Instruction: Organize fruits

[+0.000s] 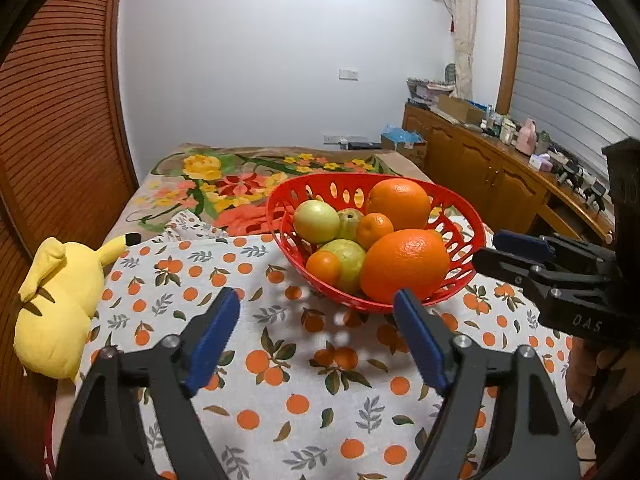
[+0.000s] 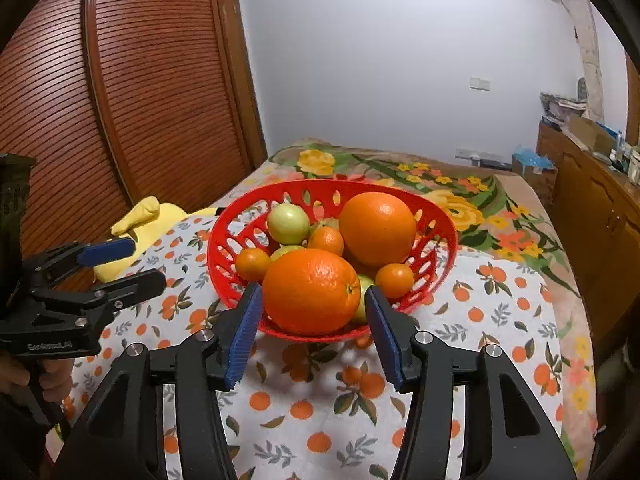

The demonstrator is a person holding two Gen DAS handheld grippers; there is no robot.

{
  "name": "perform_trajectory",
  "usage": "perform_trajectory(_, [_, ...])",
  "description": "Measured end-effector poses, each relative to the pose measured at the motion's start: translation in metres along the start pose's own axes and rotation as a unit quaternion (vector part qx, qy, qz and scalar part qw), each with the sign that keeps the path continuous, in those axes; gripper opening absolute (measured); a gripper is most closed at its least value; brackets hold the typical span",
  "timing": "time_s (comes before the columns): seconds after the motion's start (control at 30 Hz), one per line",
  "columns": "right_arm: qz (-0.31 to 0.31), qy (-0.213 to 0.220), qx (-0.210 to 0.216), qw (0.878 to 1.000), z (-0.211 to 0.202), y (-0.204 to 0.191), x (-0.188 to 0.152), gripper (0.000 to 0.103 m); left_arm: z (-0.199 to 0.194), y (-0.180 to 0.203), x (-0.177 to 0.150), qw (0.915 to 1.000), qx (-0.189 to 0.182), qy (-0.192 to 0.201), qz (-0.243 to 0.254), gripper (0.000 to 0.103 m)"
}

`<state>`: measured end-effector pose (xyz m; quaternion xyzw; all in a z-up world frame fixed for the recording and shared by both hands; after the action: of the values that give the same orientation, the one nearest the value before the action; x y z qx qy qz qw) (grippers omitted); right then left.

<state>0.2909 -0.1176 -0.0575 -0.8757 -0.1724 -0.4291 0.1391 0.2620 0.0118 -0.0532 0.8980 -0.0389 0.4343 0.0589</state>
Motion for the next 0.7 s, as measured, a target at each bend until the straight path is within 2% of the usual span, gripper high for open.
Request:
perform_trajectory(0.13, [0.006, 0.005, -0.007, 1.0, -0.008, 0.001, -0.006, 0.059, -0.008, 0.002, -0.001, 1.0, 0.002, 0.003, -0.002, 0.082])
perform_trajectory(0.37, [0.014, 0.014, -0.022, 1.0, -0.02, 0.002, -0.017, 0.077, -0.023, 0.008, -0.005, 0.9999, 0.006, 0.01, 0.002, 0.084])
perform_trajectory(0.43, [0.013, 0.018, -0.026, 0.999, -0.024, 0.001, -0.02, 0.078, -0.029, 0.01, -0.007, 0.9999, 0.007, 0.012, 0.003, 0.084])
perform_trajectory(0.5, [0.017, 0.02, -0.028, 0.999, -0.03, 0.001, -0.024, 0.088, -0.034, 0.013, -0.009, 0.9998, 0.01, 0.015, 0.004, 0.085])
perform_trajectory(0.7, [0.019, 0.041, -0.045, 0.998, -0.052, -0.002, -0.033, 0.092, -0.055, 0.022, -0.016, 0.9996, 0.011, 0.025, 0.011, 0.086])
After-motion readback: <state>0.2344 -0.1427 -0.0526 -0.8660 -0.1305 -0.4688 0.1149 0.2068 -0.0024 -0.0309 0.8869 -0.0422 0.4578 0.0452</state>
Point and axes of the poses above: each gripper's, at about its wrist camera, not at the fingertips, and z roughly the way its jaws point, y to its right, x to its top, the point moved 8 cm from there along z, roughly the way its jaws point, and after that the axes turned 1 degree about -y, right-handed, at the moved point
